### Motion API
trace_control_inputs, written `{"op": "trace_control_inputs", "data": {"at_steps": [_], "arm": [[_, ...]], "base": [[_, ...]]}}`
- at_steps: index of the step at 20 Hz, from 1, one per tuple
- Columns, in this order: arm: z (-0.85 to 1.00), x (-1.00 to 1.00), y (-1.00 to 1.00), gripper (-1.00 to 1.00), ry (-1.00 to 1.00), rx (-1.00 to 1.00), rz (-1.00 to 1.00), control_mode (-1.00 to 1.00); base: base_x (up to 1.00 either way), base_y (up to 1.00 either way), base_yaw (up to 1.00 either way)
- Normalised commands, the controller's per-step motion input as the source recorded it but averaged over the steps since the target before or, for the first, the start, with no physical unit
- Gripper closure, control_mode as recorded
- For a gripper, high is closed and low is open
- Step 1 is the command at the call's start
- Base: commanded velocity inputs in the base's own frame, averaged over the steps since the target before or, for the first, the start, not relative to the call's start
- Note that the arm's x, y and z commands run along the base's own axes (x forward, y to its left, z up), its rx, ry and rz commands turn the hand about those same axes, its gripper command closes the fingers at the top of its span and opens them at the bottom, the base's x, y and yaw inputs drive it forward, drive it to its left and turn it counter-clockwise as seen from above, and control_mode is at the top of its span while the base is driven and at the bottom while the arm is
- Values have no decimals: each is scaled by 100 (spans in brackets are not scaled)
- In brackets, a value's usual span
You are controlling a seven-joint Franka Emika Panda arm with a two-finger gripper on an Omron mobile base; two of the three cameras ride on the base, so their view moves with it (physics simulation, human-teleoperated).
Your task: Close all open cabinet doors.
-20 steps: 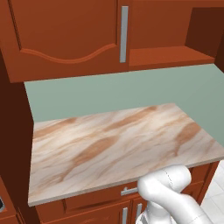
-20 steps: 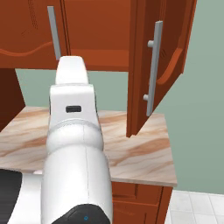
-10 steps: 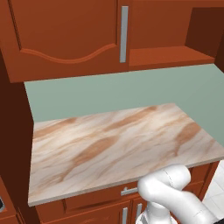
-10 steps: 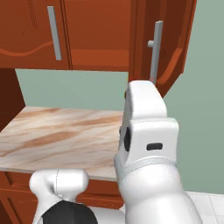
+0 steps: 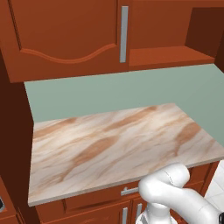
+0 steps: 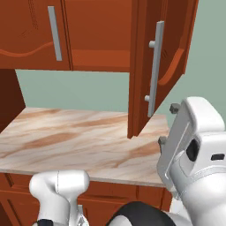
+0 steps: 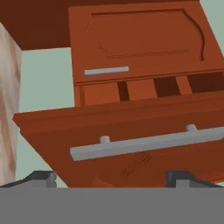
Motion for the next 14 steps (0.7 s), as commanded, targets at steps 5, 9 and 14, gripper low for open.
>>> {"op": "trace_control_inputs", "data": {"at_steps": [5,9,14], "arm": [[-6,85,-2,-100,1,4,0,-100],[-7,91,0,-100,5,0,0,-100],[-13,62,-24,-100,1,1,0,-100]], "base": [[0,0,0],[0,0,0],[0,0,0]]}}
